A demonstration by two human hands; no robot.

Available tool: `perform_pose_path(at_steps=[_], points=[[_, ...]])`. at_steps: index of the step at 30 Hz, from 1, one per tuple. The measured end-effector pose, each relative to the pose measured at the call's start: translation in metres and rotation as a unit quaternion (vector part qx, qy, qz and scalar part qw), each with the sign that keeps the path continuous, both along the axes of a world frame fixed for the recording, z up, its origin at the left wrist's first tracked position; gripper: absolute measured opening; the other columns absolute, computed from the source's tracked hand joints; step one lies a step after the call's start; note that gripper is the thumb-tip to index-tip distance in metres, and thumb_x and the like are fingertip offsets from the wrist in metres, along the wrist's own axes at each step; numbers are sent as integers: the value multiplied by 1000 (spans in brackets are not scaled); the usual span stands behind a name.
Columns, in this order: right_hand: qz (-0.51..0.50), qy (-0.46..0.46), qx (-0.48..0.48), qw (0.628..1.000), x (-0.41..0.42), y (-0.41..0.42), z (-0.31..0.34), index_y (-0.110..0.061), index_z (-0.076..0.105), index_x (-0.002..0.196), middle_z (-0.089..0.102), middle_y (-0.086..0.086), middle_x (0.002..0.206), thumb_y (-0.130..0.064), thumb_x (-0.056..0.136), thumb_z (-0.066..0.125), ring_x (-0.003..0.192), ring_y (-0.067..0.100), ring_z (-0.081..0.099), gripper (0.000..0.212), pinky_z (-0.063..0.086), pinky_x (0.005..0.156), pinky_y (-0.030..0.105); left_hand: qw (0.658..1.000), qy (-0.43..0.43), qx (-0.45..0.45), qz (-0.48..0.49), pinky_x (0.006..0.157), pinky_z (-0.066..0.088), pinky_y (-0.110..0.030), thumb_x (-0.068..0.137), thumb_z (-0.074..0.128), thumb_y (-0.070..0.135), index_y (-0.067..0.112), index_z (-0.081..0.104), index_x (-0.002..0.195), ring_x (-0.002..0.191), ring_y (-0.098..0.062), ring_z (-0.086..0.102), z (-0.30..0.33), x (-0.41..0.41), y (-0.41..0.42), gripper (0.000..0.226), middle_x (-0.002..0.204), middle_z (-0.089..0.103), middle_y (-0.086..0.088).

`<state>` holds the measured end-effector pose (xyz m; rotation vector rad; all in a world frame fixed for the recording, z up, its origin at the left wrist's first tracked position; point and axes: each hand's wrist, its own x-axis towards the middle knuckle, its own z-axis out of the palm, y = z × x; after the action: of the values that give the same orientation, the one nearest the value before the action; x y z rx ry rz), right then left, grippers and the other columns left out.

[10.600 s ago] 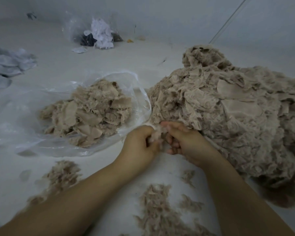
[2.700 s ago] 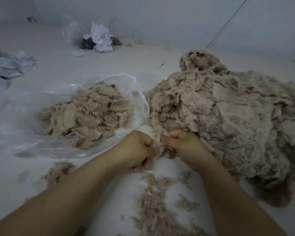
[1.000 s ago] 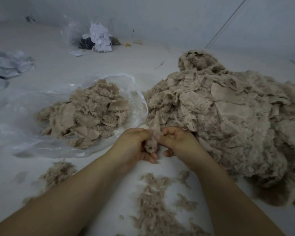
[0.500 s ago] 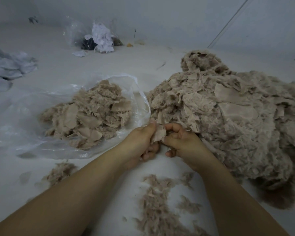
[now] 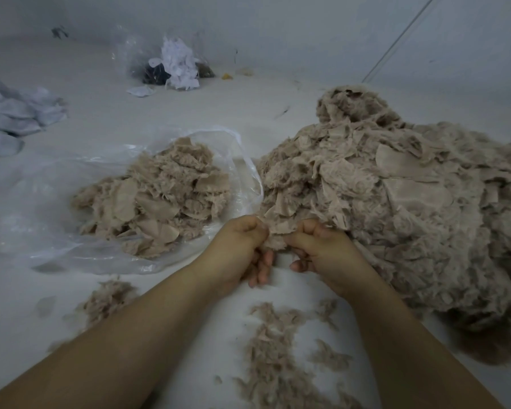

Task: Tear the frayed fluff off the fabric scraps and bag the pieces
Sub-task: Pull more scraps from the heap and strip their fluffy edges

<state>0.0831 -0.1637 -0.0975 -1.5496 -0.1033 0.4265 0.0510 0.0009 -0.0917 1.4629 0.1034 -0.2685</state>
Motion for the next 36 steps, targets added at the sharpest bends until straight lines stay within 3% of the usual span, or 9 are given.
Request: perform_pose_path(at_steps=[6,11,14,18,22,26,28,31,36], points=[[-1,13,31,999,-1,-1,3,-30,70,66,47,-8,52,-27,76,73,51,2,48,10,49,51,20,999,7,-19,-37,31,32,-19,99,44,9,-3,60,92,32,-23,47,3,-2,-1,21,54,54,-16],[-15,0,-15,1000,1,1,-1,-21,67,70,55,-3,56,-10,90,64,53,5,53,22,49,50,21,998,3,-34,-44,30,31,-17,90,60,10,6,57,78,31,-21,46,3,-6,0,13,53,51,-13],[-16,-1,-9,1000,0,1,0,-17,65,73,60,-1,58,-9,88,67,53,6,57,17,50,50,21,998,-2,-17,-63,30,33,-18,81,77,22,7,52,85,33,-22,47,7,-5,-3,29,54,56,-12],[-15,-13,4,1000,-1,-1,0,-18,66,71,65,2,61,-15,86,73,57,10,61,16,51,50,24,999,-15,19,-40,29,35,-19,96,63,22,5,54,79,31,-21,50,7,-5,-9,25,52,59,-14],[-18,2,1,1000,0,-1,-3,-21,64,67,55,-8,51,-15,91,66,49,3,54,25,50,49,20,998,-4,-43,41,28,34,-19,104,46,15,-6,56,90,29,-23,48,5,-4,-5,27,48,55,-17],[-16,22,25,999,2,-1,-4,-12,66,78,51,-3,54,-24,90,67,53,9,54,17,50,51,22,999,-19,-20,39,28,33,-19,104,46,22,-4,58,90,29,-22,46,4,-6,-8,32,51,56,-16],[1,8,16,1000,2,-1,-5,-3,66,89,53,-3,56,-32,86,72,54,8,57,30,51,53,22,999,-19,-16,40,29,34,-19,104,48,26,-3,59,92,30,-21,46,4,-7,-10,33,55,58,-16],[14,-12,16,1000,1,-2,-5,-1,62,84,51,-1,57,-23,86,74,53,8,56,25,50,51,21,999,-10,-41,29,30,36,-21,102,50,31,-10,59,95,32,-22,49,6,-8,-8,43,62,61,-22],[-37,17,48,998,3,0,-7,-17,50,69,47,-2,52,-17,87,72,47,7,53,28,51,49,21,997,-8,12,-81,32,41,-21,94,64,13,-3,61,66,34,-21,54,7,-14,2,32,50,58,-16]])
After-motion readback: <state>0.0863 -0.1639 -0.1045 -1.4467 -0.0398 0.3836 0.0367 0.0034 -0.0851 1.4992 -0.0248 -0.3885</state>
